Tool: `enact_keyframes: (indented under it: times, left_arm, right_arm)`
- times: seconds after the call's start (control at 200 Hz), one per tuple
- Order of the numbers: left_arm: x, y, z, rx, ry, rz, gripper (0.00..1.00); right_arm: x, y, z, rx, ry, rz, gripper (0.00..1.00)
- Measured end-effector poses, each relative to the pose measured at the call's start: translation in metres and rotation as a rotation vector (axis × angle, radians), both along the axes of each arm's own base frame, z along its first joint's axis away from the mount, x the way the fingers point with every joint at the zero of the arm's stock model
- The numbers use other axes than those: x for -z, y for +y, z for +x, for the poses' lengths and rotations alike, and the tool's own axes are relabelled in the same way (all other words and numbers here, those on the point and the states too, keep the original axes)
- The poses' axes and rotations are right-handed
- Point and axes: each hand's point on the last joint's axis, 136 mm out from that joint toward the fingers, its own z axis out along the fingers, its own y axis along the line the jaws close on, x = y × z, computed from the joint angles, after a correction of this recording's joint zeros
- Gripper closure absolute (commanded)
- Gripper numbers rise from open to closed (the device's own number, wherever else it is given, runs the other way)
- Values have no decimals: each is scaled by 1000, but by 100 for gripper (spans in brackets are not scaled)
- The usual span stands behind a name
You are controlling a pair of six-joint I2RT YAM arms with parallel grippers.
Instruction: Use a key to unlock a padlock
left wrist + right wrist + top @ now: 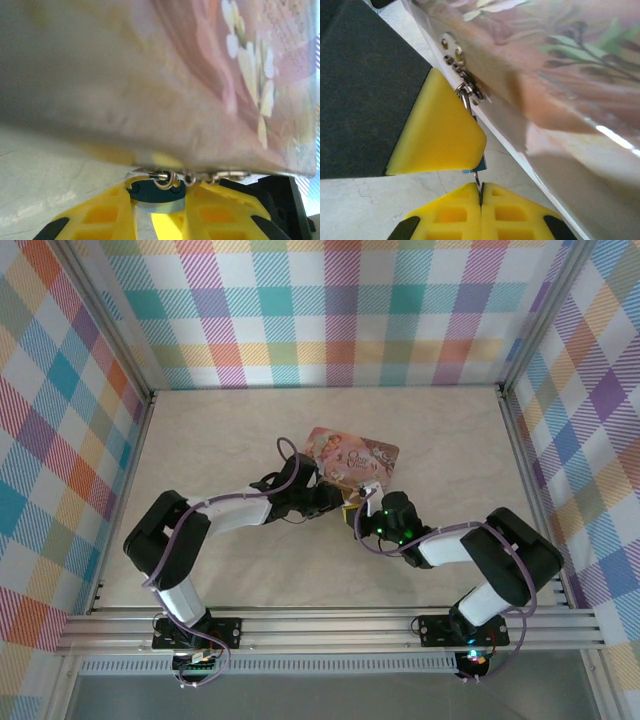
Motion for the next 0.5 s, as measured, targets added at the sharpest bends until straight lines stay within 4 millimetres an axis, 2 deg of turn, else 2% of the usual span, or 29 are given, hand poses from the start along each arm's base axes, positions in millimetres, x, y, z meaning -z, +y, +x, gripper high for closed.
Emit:
enact_keyframes:
  times: [0.16,0.5]
  left_arm:
    - [17,-1,-3,-4,27,-6,68]
    - [17,-1,-2,-24,12,-39,43]
  right_arm:
    - [16,-1,-4,10,50,13,100]
    - [26,1,-4,30,96,61,100]
